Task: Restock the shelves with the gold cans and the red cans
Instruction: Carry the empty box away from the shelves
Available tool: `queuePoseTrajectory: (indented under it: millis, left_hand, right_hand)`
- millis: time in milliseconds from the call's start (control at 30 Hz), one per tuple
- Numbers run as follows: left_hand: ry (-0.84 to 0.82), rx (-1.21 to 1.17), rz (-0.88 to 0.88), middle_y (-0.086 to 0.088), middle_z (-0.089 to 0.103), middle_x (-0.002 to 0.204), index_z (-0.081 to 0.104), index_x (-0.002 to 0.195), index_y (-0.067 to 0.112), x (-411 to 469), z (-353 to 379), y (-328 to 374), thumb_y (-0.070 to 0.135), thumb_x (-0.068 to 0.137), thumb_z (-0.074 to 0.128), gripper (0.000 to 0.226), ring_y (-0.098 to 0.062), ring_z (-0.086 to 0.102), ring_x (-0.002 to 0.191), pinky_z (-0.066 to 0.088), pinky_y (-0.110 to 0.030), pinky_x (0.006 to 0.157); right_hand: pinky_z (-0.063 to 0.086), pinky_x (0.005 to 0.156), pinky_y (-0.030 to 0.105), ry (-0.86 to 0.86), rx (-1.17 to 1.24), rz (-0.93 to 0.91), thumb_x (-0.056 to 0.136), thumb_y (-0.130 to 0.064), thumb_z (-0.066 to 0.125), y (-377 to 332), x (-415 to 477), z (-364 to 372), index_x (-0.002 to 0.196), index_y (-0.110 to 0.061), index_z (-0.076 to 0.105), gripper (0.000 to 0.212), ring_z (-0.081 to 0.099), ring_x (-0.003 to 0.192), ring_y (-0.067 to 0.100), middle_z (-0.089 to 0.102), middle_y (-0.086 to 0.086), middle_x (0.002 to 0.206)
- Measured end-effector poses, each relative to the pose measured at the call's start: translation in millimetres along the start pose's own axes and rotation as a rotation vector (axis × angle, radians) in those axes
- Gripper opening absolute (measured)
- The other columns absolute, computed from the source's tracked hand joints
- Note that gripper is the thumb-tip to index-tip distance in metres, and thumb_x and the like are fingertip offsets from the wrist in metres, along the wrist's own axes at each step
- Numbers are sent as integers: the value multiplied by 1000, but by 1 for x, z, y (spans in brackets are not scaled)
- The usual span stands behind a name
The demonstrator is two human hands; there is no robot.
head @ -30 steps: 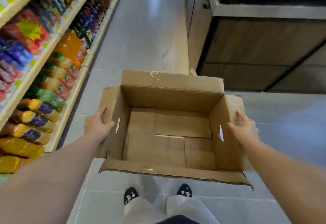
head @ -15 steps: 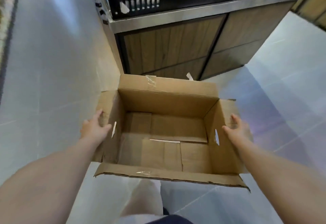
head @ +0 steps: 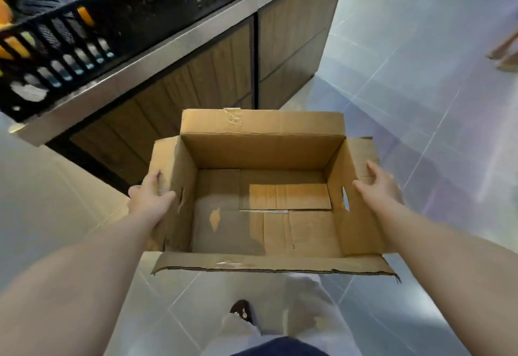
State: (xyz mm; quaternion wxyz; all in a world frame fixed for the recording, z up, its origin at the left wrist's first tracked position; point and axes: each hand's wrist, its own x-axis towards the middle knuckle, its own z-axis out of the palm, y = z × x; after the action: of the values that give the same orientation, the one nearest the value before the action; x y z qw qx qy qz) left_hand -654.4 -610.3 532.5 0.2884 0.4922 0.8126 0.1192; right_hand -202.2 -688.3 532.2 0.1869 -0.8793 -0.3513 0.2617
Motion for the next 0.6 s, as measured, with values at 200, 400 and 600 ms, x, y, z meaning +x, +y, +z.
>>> queuePoseTrajectory:
  millis: [200, 400, 600]
  left_hand:
    - [-89, -32, 0, -20, 36, 136, 26, 145, 37, 52, 64, 104, 35, 88, 55, 64, -42, 44, 112, 41, -44, 92]
    - [-94, -87, -96, -18, 36, 139, 28, 143, 36, 89, 122, 204, 33, 85, 59, 66, -41, 47, 112, 43, -47, 93]
    - [-88, -123, -174, -15, 36, 139, 29, 142, 42, 121, 163, 283, 31, 83, 58, 66, -33, 49, 94, 44, -38, 72]
  right_hand:
    - [38, 102, 49, -1, 31, 14, 86, -36, 62, 1, 121, -33, 143, -37, 35, 62, 45, 123, 35, 40, 10, 143]
    - [41, 100, 51, -52, 18, 20, 86, -38, 61, -6, 248, -74, 142, -38, 35, 62, 45, 123, 36, 43, 7, 141]
    - [41, 101, 47, -73, -28, 8, 85, -39, 61, -22, 354, -100, 143, -39, 33, 64, 45, 122, 36, 44, 8, 140]
